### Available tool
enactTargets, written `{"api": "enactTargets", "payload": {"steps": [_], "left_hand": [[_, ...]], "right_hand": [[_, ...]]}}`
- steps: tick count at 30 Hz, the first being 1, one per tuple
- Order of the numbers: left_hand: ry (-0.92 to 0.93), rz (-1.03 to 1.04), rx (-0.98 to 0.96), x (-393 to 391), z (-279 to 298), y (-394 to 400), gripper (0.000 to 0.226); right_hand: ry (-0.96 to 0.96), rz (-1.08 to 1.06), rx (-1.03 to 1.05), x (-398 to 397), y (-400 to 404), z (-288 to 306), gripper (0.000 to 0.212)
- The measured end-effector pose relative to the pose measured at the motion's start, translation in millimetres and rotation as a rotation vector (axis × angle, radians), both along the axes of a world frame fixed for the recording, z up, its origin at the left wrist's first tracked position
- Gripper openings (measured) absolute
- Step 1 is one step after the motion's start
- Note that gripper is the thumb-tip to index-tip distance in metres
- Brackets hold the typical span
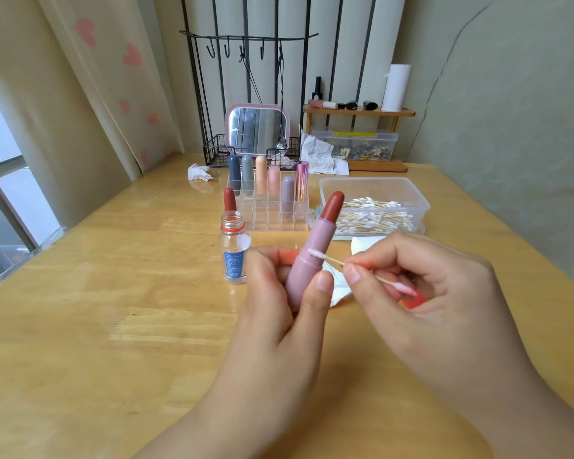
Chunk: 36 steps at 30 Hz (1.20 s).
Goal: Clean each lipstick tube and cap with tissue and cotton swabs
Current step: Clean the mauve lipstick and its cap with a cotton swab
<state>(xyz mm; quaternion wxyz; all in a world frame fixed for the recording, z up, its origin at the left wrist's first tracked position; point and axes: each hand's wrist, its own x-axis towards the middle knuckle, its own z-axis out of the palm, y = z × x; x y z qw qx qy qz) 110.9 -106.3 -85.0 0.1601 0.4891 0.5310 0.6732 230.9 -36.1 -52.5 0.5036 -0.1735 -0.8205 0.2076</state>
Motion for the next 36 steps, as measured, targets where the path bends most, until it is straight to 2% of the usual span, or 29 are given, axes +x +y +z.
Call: {"api": "enactTargets", "payload": {"steps": [3,7,14,19,25,31,36], "left_hand": [[-0.248,-0.148,0.043,-0.3,2.0,3.1,0.009],[-0.378,-0.273,0.039,-0.7,5.6,1.8,0.010],[-0.334,-0.263,-0.010,-2.6,6.0,2.6,0.041],[-0.275,-0.218,-0.038,-2.7,6.5,1.6,0.034],[-0.282,-0.145,-0.015,-0.9,8.6,1.1,0.030],[-0.216,-0.065,-0.025,2.5,6.8,-2.5,0.027],[-0.188,-0.026,-0.020,1.1,5.0,-0.2,0.027]], "right_hand": [[0.002,-0.005,0.002,0.7,0.6,0.9,0.013],[-0.004,0.002,-0.006,0.7,1.7,1.6,0.011],[0.010,-0.066,-0.011,4.1,9.4,2.9,0.009],[0.071,-0.133,-0.006,6.9,11.7,4.2,0.010],[-0.010,-0.055,0.045,3.9,5.8,5.3,0.012],[0.070,-0.146,0.010,5.6,8.0,5.5,0.010],[-0.007,-0.110,0.098,3.5,2.9,5.0,0.013]]}}
